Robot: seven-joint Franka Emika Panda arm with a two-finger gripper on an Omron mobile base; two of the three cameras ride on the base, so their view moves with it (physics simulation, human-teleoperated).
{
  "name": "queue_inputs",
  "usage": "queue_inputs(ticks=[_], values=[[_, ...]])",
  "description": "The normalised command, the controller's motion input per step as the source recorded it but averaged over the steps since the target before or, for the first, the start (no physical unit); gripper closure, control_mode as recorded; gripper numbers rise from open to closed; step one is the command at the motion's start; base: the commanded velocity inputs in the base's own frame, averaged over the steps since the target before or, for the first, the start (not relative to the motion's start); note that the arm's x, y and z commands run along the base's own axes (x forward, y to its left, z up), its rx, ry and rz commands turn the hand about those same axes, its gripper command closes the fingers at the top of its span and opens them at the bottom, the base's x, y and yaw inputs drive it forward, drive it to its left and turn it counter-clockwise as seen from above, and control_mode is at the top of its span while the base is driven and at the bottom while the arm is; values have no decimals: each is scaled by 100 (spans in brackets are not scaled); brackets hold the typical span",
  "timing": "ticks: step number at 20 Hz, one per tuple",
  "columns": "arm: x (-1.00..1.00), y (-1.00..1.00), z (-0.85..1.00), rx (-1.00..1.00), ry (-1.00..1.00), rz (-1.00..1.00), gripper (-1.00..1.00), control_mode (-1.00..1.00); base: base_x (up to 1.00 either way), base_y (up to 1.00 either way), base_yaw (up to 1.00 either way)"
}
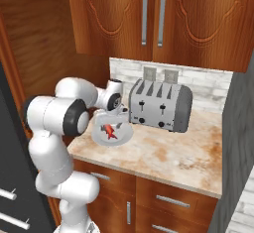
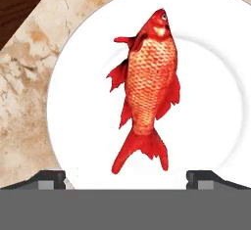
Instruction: Take the fish from the oven and place it on the plate on the counter.
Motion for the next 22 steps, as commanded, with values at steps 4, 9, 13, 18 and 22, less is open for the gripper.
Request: queue_inputs(ticks=[4,9,13,18,22], values=[[-100,0,46,2,-8,0,-100,-100,0,0,0],[-98,-2,75,2,-3,0,-100,-100,0,0,0],[-86,-10,98,1,0,0,-100,-100,0,0,0],[-92,0,100,0,0,1,-100,-100,0,0,0],[-65,17,100,0,-7,13,-100,-100,0,0,0]])
